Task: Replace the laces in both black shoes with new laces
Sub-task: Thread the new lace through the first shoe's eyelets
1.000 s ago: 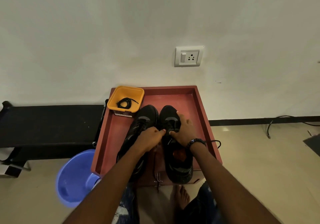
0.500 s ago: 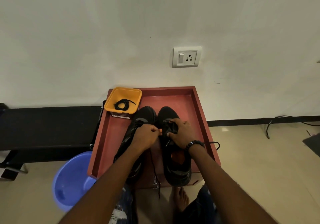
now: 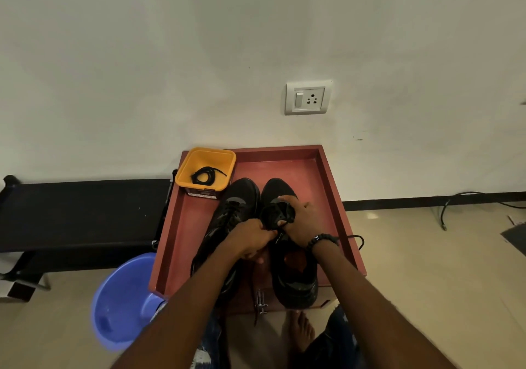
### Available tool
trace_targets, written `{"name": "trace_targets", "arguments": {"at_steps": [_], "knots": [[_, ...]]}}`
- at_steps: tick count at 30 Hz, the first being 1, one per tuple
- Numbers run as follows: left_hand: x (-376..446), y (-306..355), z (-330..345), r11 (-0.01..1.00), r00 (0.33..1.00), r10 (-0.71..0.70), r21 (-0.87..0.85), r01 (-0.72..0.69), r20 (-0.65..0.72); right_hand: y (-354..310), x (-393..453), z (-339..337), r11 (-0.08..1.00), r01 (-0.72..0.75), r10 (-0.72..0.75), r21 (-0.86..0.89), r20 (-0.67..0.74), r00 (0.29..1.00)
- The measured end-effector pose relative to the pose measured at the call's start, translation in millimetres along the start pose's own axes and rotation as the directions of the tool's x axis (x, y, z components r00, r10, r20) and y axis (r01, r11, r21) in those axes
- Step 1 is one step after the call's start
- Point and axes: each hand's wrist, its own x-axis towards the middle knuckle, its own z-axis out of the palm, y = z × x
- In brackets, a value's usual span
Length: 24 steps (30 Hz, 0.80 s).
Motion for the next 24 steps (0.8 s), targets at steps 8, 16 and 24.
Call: {"name": "trace_targets", "arguments": {"at_steps": [8, 16, 24], "knots": [[31.0, -2.8, 12.2, 0.998, 0.986, 0.056, 0.048, -0.049, -0.159, 6.1, 4.5, 0.8, 0.998, -0.027, 0.028, 0.053, -0.025, 0.999], [36.6, 11.7, 14.7, 0.944, 0.965, 0.026, -0.311, -0.109, -0.260, -0.5, 5.8, -11.8, 0.990, 0.006, -0.013, 0.143, 0.051, 0.999], [37.4, 7.0, 2.9, 0.989, 0.937, 0.148, 0.026, -0.148, -0.315, -14.5, 18.5, -29.7, 0.997, 0.072, -0.073, 0.012, 0.080, 0.994]]}}
